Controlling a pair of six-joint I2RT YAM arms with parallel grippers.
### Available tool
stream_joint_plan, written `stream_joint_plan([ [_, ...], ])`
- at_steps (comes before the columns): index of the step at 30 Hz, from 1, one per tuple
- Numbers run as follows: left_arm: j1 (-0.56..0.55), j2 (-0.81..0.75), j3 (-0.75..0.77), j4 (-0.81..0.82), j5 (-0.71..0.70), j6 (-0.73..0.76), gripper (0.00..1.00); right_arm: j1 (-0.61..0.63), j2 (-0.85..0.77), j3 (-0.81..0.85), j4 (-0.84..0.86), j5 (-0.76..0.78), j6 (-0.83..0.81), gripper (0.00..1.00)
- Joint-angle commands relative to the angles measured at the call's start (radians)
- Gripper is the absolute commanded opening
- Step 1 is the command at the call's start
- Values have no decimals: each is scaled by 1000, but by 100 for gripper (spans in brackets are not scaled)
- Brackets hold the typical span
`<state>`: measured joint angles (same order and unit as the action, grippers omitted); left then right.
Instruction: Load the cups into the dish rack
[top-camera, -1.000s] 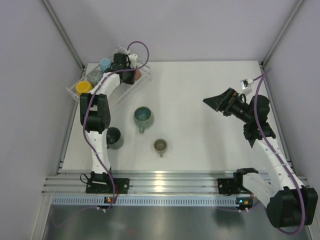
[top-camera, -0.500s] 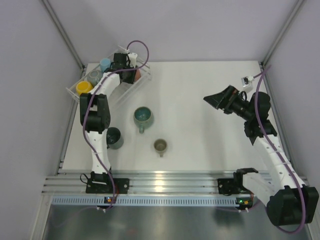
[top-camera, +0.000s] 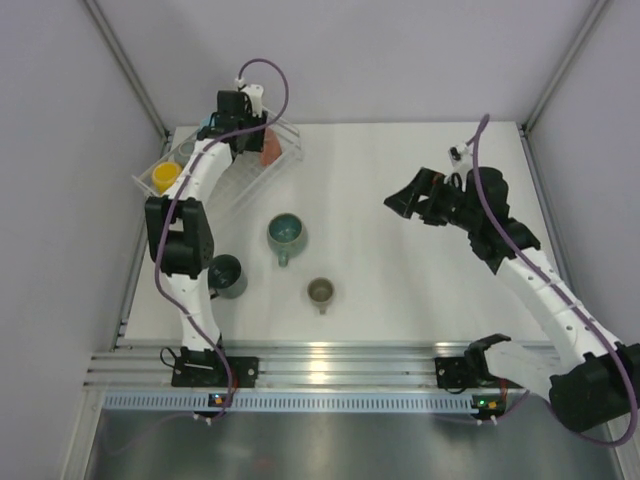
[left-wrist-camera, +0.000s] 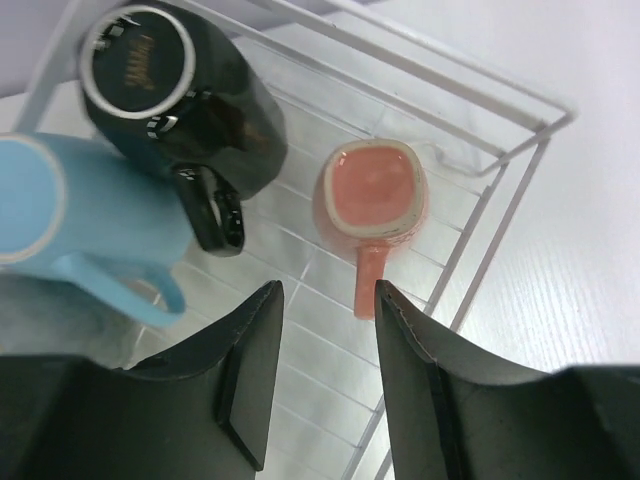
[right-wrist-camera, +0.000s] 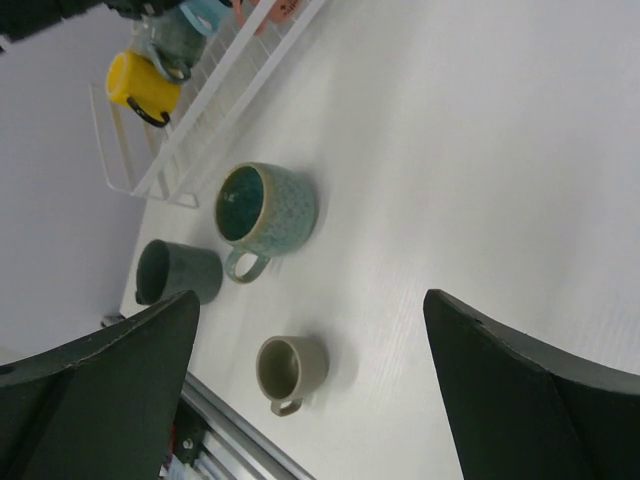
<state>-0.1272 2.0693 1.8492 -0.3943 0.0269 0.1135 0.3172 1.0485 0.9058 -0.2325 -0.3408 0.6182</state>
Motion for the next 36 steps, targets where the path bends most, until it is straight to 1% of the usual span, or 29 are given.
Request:
stream_joint_plan([
  [1,0,-130,18,5,-88,-74,48,95,56,105,-77,146,-96,93],
  [3,0,-187,2,-14,-82,-110,48,155,125,169,-125,201,-129,91],
  [4,0,-208,-11,-17,-56,-110,48,172,149,194,-137,215,-136,91],
  [6,0,-285,-45,-15,-32,-168,49,215,221,260,-159,236,-149,89],
  [8,0,-357,-102,-17,59,-186,49,240,263,313,-156,253,-156,87],
  [10,0,-426,-157,-15,106,-222,49,276,320,364,-149,288,-156,84],
  [11,0,-449,-178,-15,158,-235,49,287,341,383,-151,301,-153,84],
  [13,0,-495,-238,-15,218,-276,49,321,413,422,-157,313,-152,81],
  [14,0,-544,-260,-15,267,-294,49,330,438,465,-162,325,-150,80],
  [18,0,-661,-364,-9,336,-373,50,399,592,576,-194,336,-156,76],
  [23,0,-808,-494,0,350,-419,50,454,726,694,-211,390,-169,71],
  [24,0,-830,-537,5,352,-431,50,465,767,708,-217,393,-170,70],
  [27,0,-897,-603,17,357,-451,51,482,836,763,-229,388,-169,68],
  [31,0,-969,-639,17,347,-456,50,508,912,803,-229,396,-169,65],
  [36,0,-1020,-656,20,311,-463,51,534,996,846,-240,427,-169,62],
])
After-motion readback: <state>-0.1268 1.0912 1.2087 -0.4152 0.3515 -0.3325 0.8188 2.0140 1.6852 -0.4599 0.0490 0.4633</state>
